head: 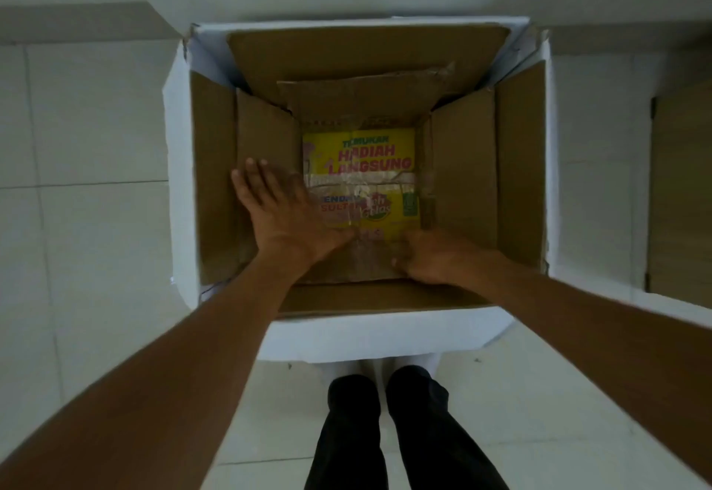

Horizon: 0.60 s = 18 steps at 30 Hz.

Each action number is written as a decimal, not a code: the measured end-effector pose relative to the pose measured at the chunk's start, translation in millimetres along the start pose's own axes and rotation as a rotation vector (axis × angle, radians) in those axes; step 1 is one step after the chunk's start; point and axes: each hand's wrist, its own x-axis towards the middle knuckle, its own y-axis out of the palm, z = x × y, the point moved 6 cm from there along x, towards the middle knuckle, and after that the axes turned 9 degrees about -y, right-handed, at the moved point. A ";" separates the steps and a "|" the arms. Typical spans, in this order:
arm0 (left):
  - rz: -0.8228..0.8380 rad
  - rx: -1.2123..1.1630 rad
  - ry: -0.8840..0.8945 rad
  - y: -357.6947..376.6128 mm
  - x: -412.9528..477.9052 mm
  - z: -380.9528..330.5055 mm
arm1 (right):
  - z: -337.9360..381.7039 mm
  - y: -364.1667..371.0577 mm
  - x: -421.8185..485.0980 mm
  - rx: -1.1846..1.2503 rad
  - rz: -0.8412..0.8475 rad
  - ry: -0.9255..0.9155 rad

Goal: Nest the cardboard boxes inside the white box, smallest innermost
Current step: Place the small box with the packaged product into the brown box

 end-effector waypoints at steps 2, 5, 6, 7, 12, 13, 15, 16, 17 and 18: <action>0.029 0.031 -0.002 2.7 5.7 3.8 | -16.5 17.1 -8.2 0.154 0.011 0.046; 0.025 0.012 -0.001 -0.7 7.2 1.1 | -23.2 26.4 -17.6 0.205 0.074 0.063; 0.010 -0.010 -0.001 -4.0 6.7 -0.4 | -22.4 26.2 -19.1 0.179 0.082 0.051; -0.016 -0.044 0.003 -8.3 6.0 -0.7 | -20.5 22.3 -20.7 0.139 0.059 0.032; -0.285 -0.282 0.077 -33.3 -12.8 23.5 | -13.7 -29.7 -50.1 -0.249 -0.482 -0.179; -0.352 -0.321 0.079 -35.7 -18.6 33.8 | -16.4 -37.0 -58.5 -0.328 -0.588 -0.200; -0.438 -0.400 0.020 -35.2 -28.4 59.4 | -26.5 -47.3 -73.9 -0.394 -0.754 -0.176; -0.446 -0.442 -0.036 -32.4 -31.7 73.0 | -33.8 -49.8 -79.4 -0.411 -0.798 -0.129; -0.440 -0.484 -0.103 -28.3 -34.7 86.3 | -42.2 -51.0 -84.4 -0.417 -0.822 -0.066; -0.417 -0.531 -0.177 -22.2 -36.7 98.3 | -51.2 -51.3 -88.4 -0.390 -0.842 -0.002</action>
